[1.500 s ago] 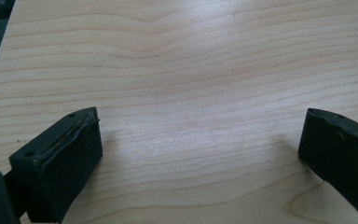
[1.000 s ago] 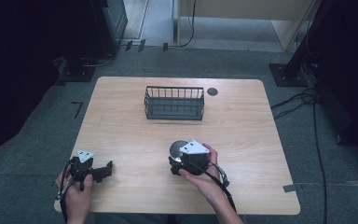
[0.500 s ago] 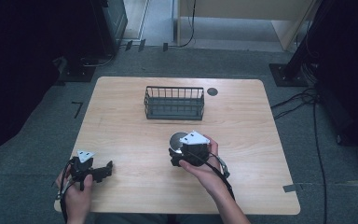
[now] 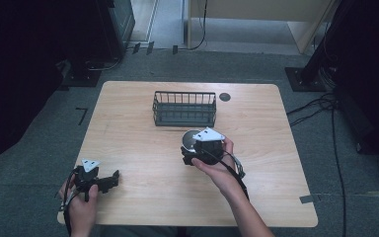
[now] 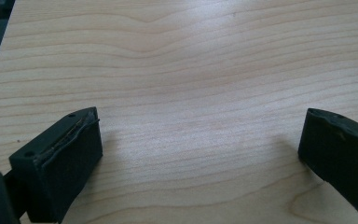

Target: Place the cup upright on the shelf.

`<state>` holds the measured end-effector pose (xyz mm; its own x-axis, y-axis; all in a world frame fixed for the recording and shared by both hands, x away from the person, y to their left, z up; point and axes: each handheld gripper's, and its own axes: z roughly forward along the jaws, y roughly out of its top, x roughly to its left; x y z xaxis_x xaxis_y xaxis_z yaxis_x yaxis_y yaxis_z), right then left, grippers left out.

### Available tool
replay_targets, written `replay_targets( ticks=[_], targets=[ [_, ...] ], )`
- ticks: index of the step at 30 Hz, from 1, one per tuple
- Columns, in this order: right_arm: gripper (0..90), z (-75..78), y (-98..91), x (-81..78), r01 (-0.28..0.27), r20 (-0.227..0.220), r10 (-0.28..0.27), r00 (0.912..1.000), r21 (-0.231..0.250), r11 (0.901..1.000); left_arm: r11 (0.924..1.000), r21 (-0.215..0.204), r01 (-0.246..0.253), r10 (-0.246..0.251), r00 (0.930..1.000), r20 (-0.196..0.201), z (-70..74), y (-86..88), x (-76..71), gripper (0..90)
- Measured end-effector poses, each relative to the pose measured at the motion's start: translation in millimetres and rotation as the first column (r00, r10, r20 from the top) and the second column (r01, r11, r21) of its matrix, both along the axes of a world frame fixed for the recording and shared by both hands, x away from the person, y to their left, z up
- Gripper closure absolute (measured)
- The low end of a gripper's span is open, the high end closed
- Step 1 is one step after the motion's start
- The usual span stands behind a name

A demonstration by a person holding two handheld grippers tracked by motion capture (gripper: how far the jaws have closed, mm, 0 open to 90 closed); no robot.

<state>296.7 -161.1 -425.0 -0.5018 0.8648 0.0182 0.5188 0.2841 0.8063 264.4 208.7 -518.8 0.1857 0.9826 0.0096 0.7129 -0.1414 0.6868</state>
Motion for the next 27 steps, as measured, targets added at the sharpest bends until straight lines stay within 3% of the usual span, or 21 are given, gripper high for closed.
replay_targets(
  ticks=[27],
  targets=[
    [18.1, 31.5, -0.2, 51.1, 0.041, 0.005, -0.041, 0.9992, -0.018, 0.9990, 1.0000, 0.000, -0.001, 0.001, 1.0000, -0.001, 0.0, -0.1, 0.0, 0.0]
  ],
)
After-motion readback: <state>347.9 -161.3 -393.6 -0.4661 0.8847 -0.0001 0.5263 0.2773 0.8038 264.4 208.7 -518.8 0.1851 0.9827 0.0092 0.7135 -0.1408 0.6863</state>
